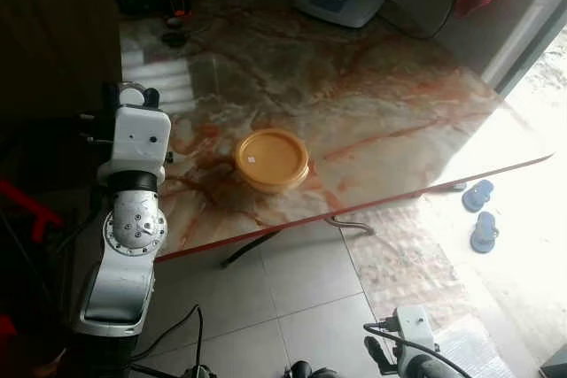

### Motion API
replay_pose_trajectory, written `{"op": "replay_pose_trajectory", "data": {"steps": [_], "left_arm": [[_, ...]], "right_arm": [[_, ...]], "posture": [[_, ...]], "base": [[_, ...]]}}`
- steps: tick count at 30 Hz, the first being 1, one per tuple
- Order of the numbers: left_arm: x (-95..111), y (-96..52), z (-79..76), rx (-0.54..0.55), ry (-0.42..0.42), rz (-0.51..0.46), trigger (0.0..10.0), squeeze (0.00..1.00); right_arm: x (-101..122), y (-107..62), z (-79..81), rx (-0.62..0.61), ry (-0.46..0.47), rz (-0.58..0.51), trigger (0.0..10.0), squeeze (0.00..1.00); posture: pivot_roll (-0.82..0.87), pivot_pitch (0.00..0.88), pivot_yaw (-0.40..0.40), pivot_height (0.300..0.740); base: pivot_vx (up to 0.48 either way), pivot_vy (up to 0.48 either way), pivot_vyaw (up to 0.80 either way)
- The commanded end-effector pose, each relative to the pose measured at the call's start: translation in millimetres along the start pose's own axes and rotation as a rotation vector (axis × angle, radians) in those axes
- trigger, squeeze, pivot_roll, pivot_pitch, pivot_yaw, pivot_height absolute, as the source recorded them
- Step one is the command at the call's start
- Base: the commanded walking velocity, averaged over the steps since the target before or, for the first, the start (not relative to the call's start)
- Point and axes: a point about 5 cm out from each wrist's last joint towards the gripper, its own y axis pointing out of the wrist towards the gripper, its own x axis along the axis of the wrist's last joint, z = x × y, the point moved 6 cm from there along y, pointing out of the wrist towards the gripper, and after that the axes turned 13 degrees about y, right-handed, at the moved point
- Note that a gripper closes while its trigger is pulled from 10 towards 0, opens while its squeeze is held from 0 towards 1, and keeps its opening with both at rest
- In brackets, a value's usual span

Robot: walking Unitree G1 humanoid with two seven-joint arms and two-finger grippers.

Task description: Restocking fridge

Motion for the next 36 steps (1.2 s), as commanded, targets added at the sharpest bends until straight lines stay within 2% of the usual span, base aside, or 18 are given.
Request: {"op": "replay_pose_trajectory", "data": {"steps": [1,36], "left_arm": [[5.8,1.2,2.1,0.020,0.001,-0.015,10.0,0.00],[3.5,3.2,5.0,0.038,-0.013,0.009,10.0,0.00]], "right_arm": [[-2.6,-1.6,-5.2,-0.013,0.013,0.005,10.0,0.00],[-2.0,-1.9,-6.2,-0.015,0.016,-0.001,10.0,0.00]], "posture": [[0.03,0.162,-0.089,0.740],[0.03,0.164,-0.093,0.740]], "base": [[0.000,0.000,0.00],[0.000,0.249,0.00]]}}
